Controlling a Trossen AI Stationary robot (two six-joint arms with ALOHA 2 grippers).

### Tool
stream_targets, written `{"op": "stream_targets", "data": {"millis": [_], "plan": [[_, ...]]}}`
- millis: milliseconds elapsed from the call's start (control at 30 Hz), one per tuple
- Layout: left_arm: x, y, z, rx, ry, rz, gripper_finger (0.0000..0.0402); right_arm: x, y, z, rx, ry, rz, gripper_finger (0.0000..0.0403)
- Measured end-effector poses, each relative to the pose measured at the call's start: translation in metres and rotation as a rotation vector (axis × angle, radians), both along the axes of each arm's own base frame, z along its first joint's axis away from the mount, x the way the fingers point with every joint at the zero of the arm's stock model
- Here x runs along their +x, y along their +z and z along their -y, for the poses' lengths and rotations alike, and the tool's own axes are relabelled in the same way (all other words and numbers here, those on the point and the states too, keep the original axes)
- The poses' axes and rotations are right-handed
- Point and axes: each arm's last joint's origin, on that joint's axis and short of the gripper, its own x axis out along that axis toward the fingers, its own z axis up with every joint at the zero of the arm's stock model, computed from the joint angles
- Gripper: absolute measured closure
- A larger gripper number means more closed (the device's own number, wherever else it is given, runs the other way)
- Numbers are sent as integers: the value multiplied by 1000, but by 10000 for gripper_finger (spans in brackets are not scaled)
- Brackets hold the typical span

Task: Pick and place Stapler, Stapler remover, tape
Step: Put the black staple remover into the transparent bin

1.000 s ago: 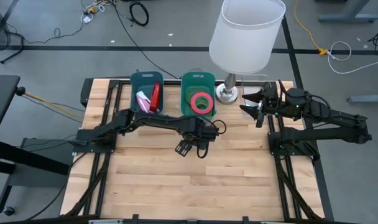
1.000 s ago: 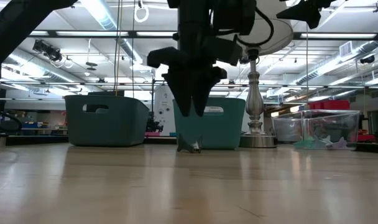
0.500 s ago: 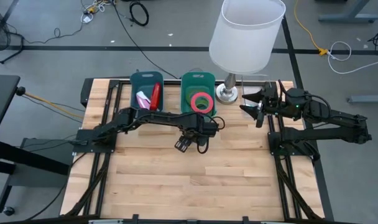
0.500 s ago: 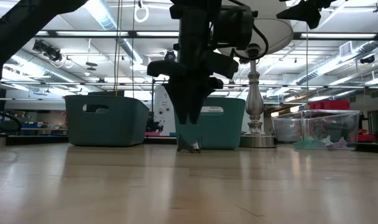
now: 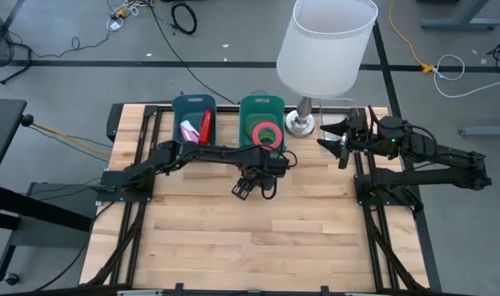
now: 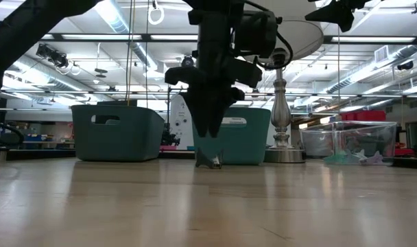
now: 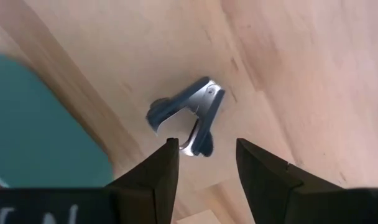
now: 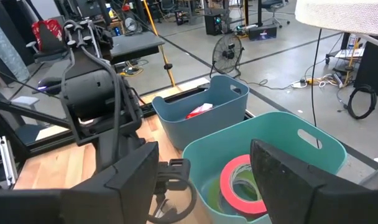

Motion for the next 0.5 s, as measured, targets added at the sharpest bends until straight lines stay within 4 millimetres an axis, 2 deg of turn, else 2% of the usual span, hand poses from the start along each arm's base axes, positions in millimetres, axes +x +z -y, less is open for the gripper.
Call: {"op": "stream_targets", "data": {"millis": [500], "plan": [[2, -1, 1, 2, 68, 27, 239, 0, 0, 0, -2, -8, 1, 152]]}}
